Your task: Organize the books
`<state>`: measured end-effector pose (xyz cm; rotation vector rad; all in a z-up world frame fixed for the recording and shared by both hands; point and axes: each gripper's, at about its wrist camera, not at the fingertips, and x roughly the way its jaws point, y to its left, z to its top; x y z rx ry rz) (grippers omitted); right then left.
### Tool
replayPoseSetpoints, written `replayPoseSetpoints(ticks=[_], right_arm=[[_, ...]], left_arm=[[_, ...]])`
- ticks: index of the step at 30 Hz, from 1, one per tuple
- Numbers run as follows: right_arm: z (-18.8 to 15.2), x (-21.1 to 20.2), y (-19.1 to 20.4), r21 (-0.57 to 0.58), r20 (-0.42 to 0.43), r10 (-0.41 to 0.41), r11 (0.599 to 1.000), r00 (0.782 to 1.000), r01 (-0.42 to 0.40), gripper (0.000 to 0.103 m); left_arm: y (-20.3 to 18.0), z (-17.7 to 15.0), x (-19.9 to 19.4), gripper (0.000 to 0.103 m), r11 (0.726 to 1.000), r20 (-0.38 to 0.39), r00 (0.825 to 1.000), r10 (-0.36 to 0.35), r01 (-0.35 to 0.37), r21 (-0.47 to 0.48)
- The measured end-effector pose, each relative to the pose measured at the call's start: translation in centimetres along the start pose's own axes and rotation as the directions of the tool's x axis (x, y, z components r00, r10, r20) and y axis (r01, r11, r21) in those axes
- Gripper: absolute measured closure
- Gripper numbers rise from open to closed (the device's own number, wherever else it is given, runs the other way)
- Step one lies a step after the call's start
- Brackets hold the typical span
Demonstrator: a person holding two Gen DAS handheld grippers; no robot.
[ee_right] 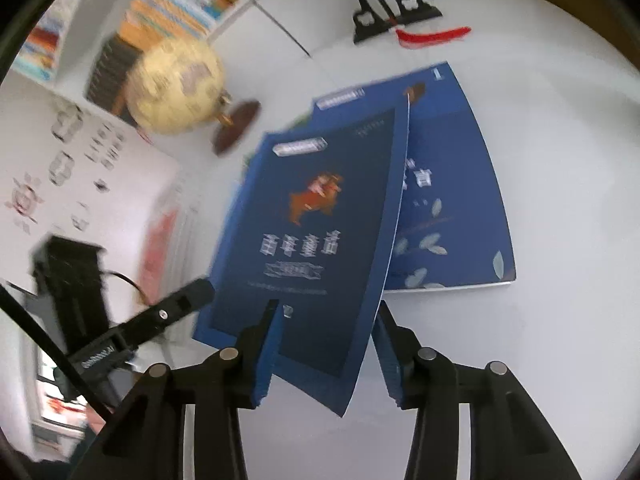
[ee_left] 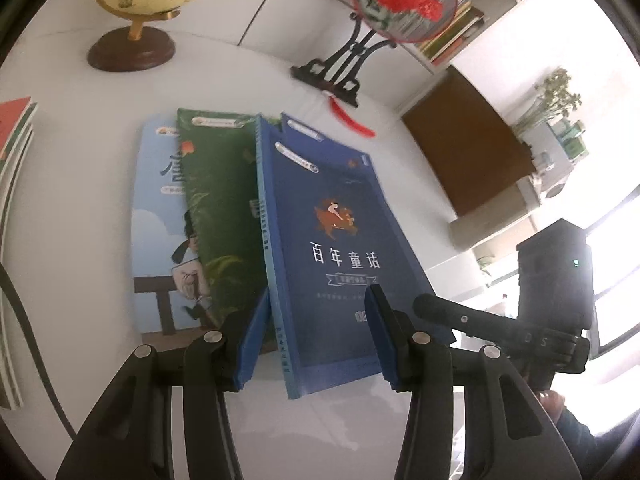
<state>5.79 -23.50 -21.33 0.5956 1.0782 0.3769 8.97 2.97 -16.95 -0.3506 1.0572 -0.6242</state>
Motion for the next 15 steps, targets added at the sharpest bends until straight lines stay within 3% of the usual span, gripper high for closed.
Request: replayPoseSetpoints(ticks=[4, 7, 9, 12, 15], right_arm=[[0.1, 0.1, -0.2, 0.01, 0.009, -0.004, 1.0, 1.0, 0.004, 0.058], [-0.1, 0.7, -0.3, -0.001, 0.009, -0.05, 0.999, 0.999, 0.05, 0.061], [0.0, 0.5, -0.3, -0.02, 0.019, -0.074, 0.997, 0.997, 0.074, 0.064], [0.0, 0.1, -0.4, -0.039, 0.03, -0.092, 0.995, 0.995, 0.093, 0.071], [0.0, -0.1, -0.1, -0.07, 0.027, -0.103, 0.992, 0.994, 0.105, 0.072]], left_arm=[[-0.3, -0.1, 1.8, 0.059, 0.997, -0.005, 0.998, 0.068, -0.068, 0.022], [-0.7, -0.1, 2.3, 0.066, 0.993, 0.013, 0.994, 0.112, -0.113, 0.045], [-0.8, 0.1, 2.0, 0.071, 0.994, 0.018, 0.995, 0.103, -0.104, 0.035], [-1.7, 0.2, 0.5, 0.072, 1.0, 0.041, 0.999, 0.012, -0.012, 0.003], [-3.0, 0.3, -0.8, 0.072, 0.999, 0.086, 0.996, -0.038, 0.037, 0.014]])
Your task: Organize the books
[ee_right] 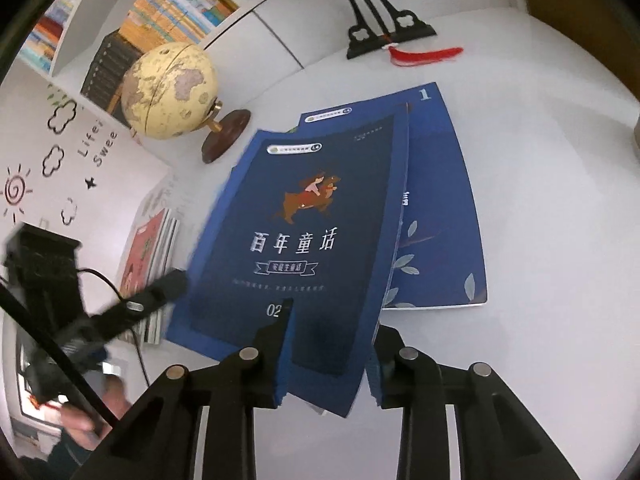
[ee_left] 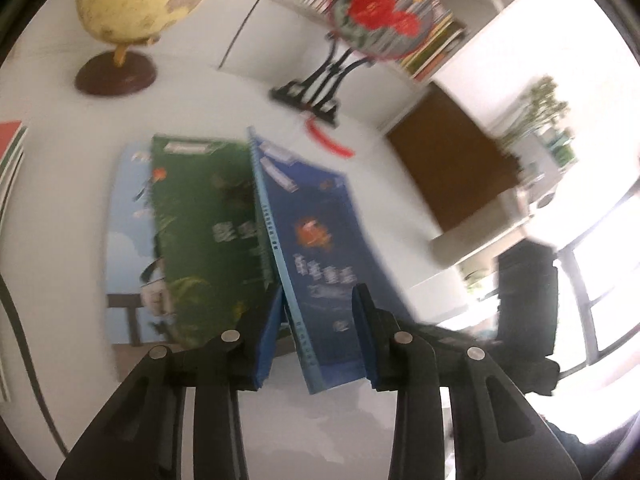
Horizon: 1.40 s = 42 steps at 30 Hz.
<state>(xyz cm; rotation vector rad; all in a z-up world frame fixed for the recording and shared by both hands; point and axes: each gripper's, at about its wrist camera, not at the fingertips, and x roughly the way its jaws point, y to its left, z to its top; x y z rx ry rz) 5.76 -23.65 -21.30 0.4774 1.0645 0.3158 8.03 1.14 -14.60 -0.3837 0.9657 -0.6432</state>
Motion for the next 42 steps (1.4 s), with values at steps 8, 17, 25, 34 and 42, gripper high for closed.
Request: replayPoseSetpoints(ticks=[8, 17, 25, 34, 42], right_arm=[[-0.9, 0.4, -2.2, 0.03, -0.031, -0.008, 1.0, 0.999, 0.009, 0.072], [-0.8, -0.7, -0.1, -0.099, -0.007, -0.059, 0.993, 0.998, 0.058, 0.072], [-0.8, -2.9, 3.7, -0.26, 0.025, -0.003, 0.965, 1.0, 0.01, 0.072], [-1.6, -3.1, 11.3, -0.438, 0.045, 0.021, 0.899, 0.999, 0.001, 0.073], [-2.3, -3.0, 20.9, -0.52, 0.119, 0.05, 0.854, 0.992, 0.019, 0.073]], left_arm=[[0.5, -1.0, 3.9, 0.077, 0.99, -0.078, 0.988, 0.134, -0.132, 0.041], [-3.4, -2.4, 3.9, 0.077, 0.924, -0.029, 0.952, 0.304, -0.287, 0.253], [-5.0, -3.0, -0.5, 0.076, 0.9, 0.056, 0.942, 0.331, -0.333, 0.281], [-3.2, -2.4, -7.5, 0.075, 0.899, 0.137, 0.926, 0.352, -0.375, 0.225], [0.7, -0.5, -16.6, 0.075, 0.893, 0.245, 0.904, 0.351, -0.401, 0.201]])
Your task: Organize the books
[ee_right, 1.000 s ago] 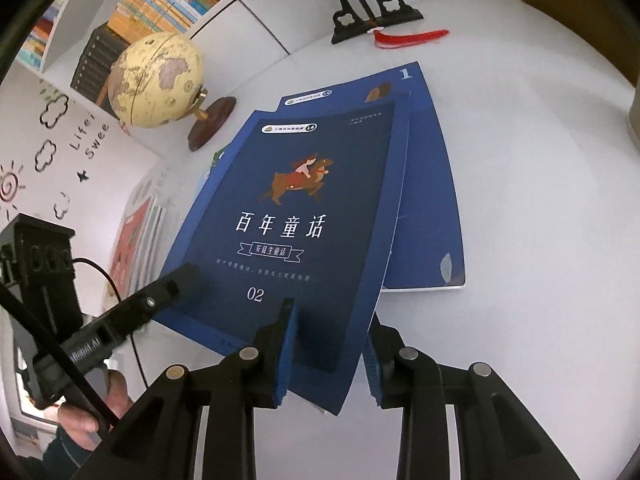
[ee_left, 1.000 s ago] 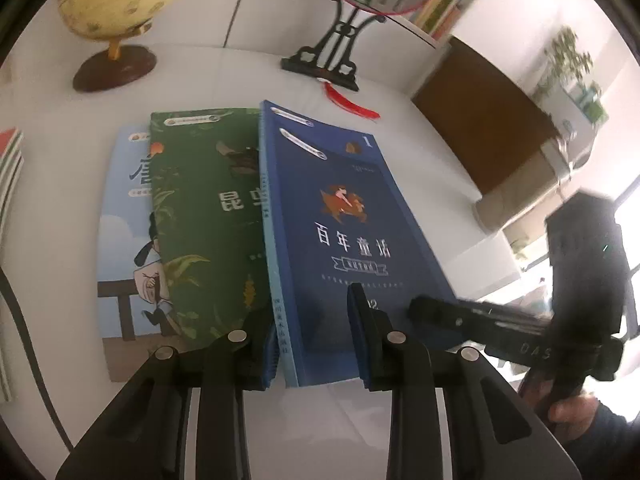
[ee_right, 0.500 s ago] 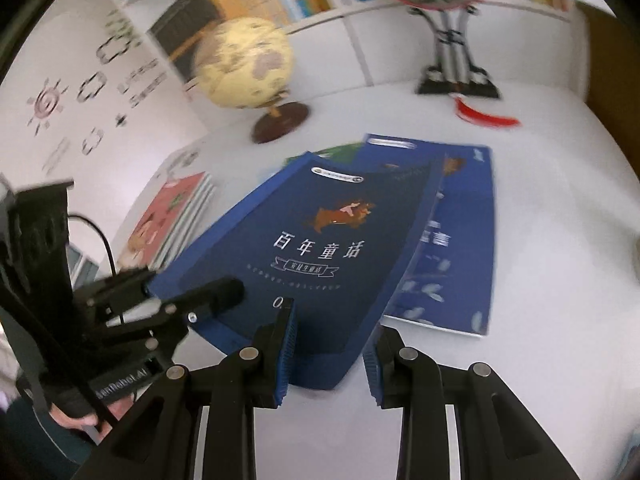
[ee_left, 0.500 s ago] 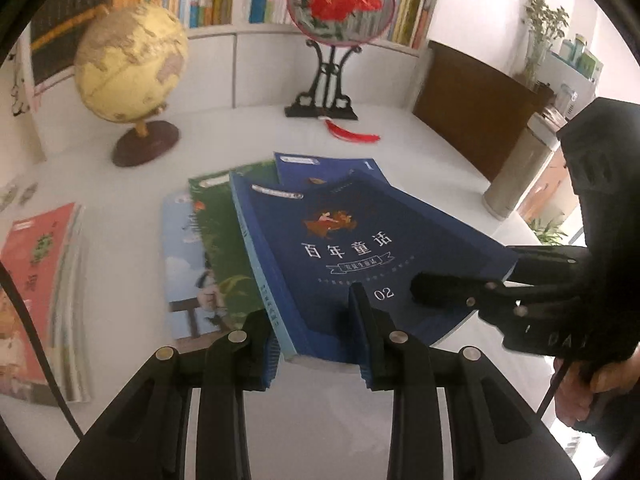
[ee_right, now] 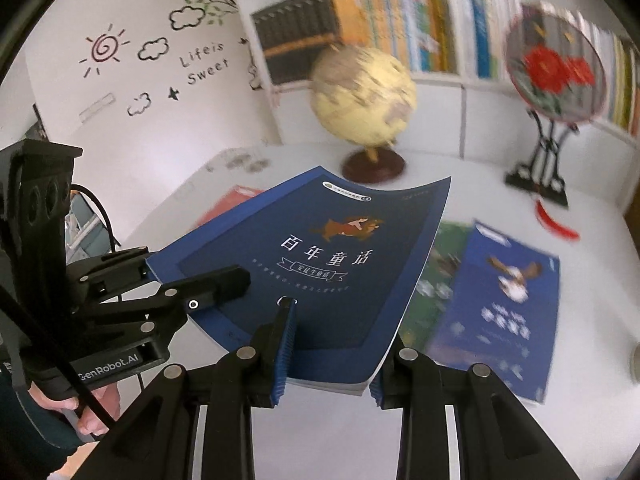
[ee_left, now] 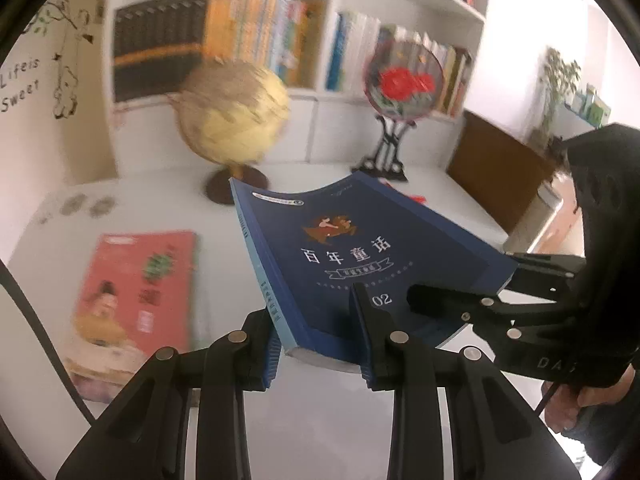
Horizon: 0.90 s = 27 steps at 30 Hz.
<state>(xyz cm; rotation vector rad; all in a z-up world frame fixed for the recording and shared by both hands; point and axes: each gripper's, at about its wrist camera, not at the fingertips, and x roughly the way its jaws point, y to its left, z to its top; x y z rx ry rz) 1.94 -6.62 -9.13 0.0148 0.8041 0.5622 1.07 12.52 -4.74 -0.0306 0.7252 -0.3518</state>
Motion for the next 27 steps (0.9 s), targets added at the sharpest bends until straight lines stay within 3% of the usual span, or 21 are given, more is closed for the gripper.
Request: replayPoseSetpoints(ticks=[6, 13, 16, 20, 27], right_arm=[[3.7, 2.0, 6.5, -0.037, 0.048, 0.025, 0.999, 0.999, -0.023, 0.073], [7.1, 6.9, 12.5, -0.036, 0.06, 0.058, 0.998, 0.997, -0.056, 0.073], [7.8, 9.2, 13.8, -0.02, 0.044, 0.06, 0.998, 0.997, -0.059, 0.073], [8.0, 12.8, 15.1, -0.014, -0.001, 0.043, 0.999, 0.999, -0.043, 0.073], [6.3, 17.7, 15.4, 0.019, -0.09, 0.027, 1.0, 0.996, -0.025, 0.073]], left_arm=[[6.5, 1.4, -3.3, 0.075, 0.999, 0.055, 0.997, 0.048, -0.048, -0.005], [13.7, 1.9, -3.6, 0.075, 0.995, 0.059, 0.994, 0.093, -0.091, -0.031], [16.3, 1.3, -2.4, 0.075, 0.994, 0.037, 0.995, 0.097, -0.095, -0.058], [17.7, -0.1, -0.1, 0.075, 0.988, -0.007, 0.989, 0.151, -0.151, -0.027], [20.6, -2.8, 2.8, 0.075, 0.989, -0.087, 0.992, 0.094, -0.103, -0.108]])
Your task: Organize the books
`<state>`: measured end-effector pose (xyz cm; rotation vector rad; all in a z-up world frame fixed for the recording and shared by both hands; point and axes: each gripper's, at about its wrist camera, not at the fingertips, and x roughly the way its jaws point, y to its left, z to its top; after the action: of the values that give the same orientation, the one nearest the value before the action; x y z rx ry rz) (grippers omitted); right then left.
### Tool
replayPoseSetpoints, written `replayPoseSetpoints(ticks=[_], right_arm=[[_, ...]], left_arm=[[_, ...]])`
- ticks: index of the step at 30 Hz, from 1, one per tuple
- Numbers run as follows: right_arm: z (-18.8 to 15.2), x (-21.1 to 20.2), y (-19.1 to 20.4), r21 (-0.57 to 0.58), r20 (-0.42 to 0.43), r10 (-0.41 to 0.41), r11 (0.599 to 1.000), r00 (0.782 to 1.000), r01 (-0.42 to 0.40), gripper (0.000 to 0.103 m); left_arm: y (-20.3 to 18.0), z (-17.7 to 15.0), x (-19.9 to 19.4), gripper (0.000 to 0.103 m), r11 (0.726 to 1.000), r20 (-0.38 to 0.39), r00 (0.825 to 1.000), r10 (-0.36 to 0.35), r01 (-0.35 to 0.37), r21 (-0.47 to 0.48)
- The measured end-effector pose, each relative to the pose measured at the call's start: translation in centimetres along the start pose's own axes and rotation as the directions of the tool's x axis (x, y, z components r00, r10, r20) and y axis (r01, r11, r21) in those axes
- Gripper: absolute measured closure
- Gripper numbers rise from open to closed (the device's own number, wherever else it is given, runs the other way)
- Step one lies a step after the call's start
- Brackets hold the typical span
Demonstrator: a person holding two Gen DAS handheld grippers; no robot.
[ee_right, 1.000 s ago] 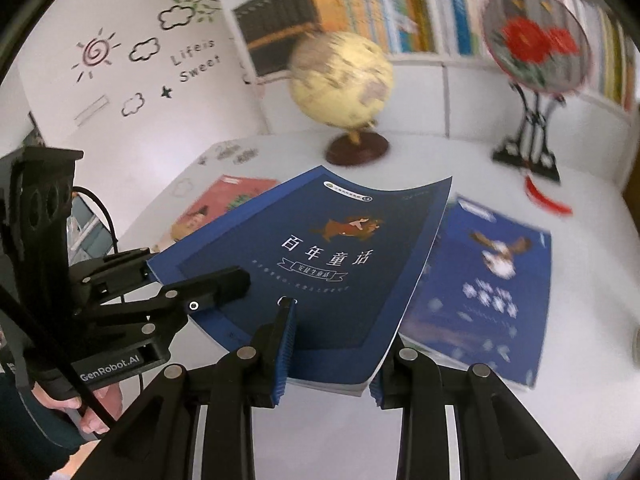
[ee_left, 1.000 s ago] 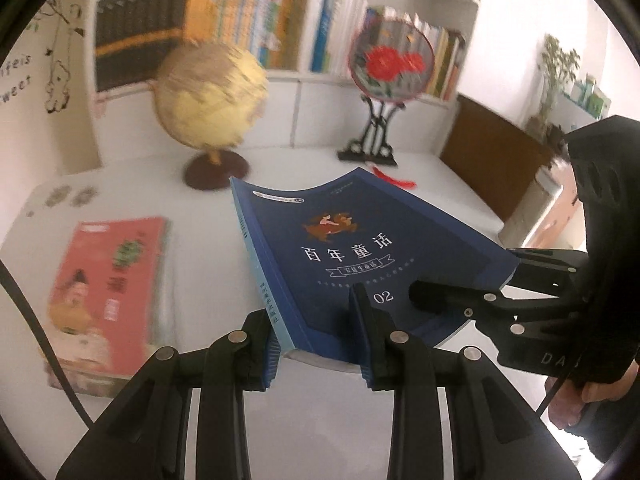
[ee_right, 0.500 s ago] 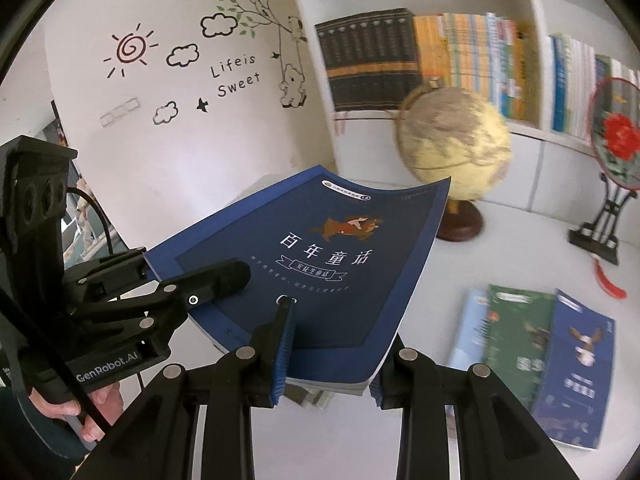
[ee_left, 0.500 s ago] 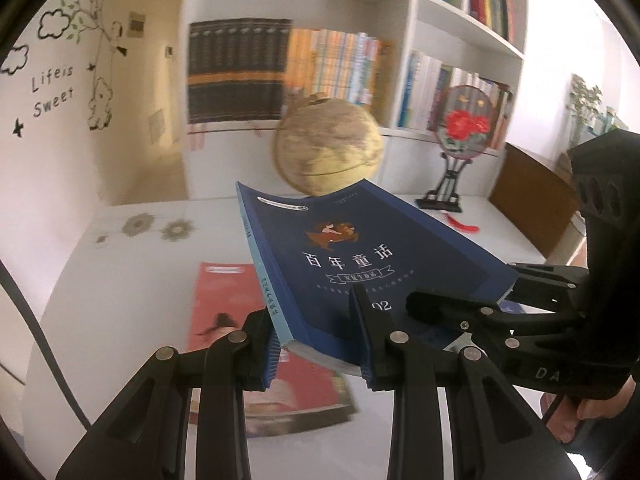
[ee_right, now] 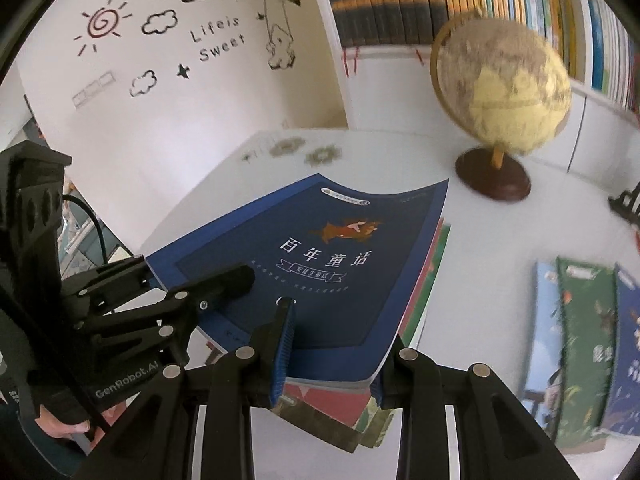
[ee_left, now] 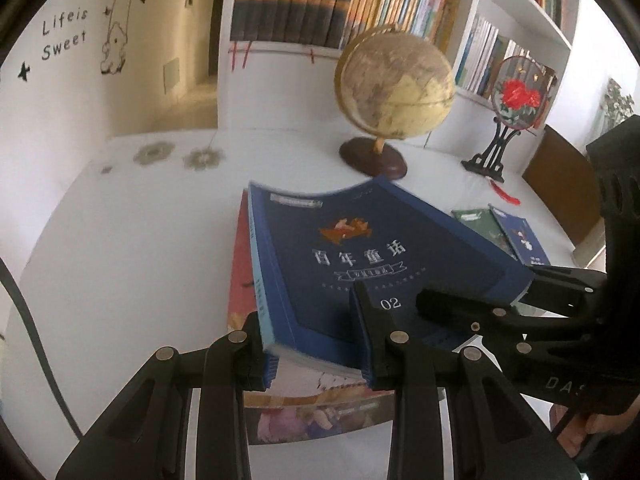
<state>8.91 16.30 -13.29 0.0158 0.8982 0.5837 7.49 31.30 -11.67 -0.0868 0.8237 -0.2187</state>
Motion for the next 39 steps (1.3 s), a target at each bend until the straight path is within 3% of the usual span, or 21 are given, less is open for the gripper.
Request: replayPoseSetpoints(ticks=[8, 14, 23, 28, 31, 39], right_arm=[[-1.4, 2.5, 0.0, 0.024, -0.069, -0.005, 1.0, 0.998, 0.007, 0.072], [-2.3, 4.1, -1.1, 0.083, -0.143, 0.015, 0.997, 0.99, -0.003, 0.072], [-3.3, 4.1, -2.5, 0.129, -0.205, 0.066, 0.991, 0.977, -0.04, 0.067], [-5.2, 1.1, -3.2, 0.093, -0.211, 0.028, 0.996, 0.977, -0.008, 0.067], [-6.9, -1.9, -4.2, 0.111, -0.185, 0.045, 0.993, 0.982, -0.025, 0.067], [-10.8, -11.4, -6.7, 0.132, -0.104, 0.015, 0.991, 0.995, -0.001, 0.067]], left_arm=[[1.6, -1.8, 1.6, 0.075, 0.997, -0.062, 0.998, -0.032, 0.028, -0.066], [2.9, -3.5, 2.6, 0.07, 0.992, -0.126, 0.992, 0.027, -0.041, -0.116], [3.8, -5.2, 0.5, 0.064, 0.976, -0.138, 0.987, 0.087, -0.112, -0.188], [1.9, -6.3, -1.9, 0.064, 0.97, -0.117, 0.987, 0.112, -0.134, -0.204], [-0.6, -6.9, -3.7, 0.064, 0.971, -0.102, 0.988, 0.118, -0.136, -0.197], [-9.6, -7.7, -8.6, 0.062, 0.98, -0.038, 0.998, 0.054, -0.06, -0.188]])
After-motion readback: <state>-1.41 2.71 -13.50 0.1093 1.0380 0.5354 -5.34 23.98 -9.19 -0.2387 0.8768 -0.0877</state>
